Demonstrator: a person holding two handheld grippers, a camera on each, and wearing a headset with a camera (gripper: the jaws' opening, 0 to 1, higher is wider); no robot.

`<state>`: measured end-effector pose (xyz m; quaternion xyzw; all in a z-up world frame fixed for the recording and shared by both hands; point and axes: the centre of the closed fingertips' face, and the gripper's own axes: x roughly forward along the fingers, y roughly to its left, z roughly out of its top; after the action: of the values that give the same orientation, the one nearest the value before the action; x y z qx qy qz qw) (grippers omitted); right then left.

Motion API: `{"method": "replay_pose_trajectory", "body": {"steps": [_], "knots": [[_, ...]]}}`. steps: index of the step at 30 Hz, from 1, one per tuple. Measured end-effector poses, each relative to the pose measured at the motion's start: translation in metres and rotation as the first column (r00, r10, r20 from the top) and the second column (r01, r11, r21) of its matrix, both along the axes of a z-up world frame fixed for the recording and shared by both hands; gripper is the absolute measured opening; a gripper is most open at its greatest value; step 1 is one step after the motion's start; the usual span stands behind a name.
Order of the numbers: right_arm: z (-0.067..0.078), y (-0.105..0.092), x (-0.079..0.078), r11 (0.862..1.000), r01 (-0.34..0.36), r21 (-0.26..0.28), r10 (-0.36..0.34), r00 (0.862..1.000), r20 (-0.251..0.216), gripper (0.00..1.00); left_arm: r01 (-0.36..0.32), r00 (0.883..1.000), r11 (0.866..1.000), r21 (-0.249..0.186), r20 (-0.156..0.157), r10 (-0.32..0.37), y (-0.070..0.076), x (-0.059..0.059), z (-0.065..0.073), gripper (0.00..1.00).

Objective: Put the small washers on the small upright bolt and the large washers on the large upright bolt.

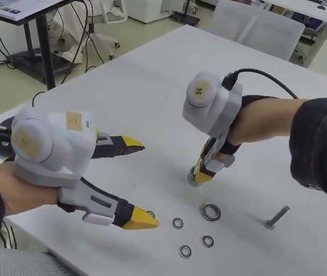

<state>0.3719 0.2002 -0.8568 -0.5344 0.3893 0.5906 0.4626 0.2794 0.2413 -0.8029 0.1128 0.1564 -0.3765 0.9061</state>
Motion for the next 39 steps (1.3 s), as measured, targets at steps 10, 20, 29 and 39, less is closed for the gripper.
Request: {"method": "replay_pose_trajectory", "body": {"steps": [10, 20, 29, 39], "knots": [[-0.005, -0.0004, 0.0016, 1.0, 0.004, -0.004, -0.004, 1.0, -0.004, 0.24, 0.01, 1.0, 1.0, 0.028, 0.0, -0.01, 0.0009, -0.0013, -0.0038, 0.8], [-0.0084, 0.001, 0.0051, 1.0, 0.009, -0.01, -0.009, 1.0, -0.005, 0.24, 0.012, 1.0, 0.999, 0.037, 0.002, -0.012, 0.0013, -0.0022, -0.0039, 0.79], [-0.0078, 0.0016, 0.0051, 1.0, 0.003, -0.007, -0.003, 1.0, -0.002, 0.24, 0.01, 1.0, 0.999, 0.044, 0.002, -0.01, 0.0022, -0.0018, -0.0043, 0.78], [-0.0046, -0.0005, 0.0034, 1.0, -0.011, 0.003, 0.011, 1.0, 0.001, 0.26, 0.003, 1.0, 0.999, 0.044, -0.007, -0.003, 0.0027, -0.002, -0.0055, 0.78]]}}
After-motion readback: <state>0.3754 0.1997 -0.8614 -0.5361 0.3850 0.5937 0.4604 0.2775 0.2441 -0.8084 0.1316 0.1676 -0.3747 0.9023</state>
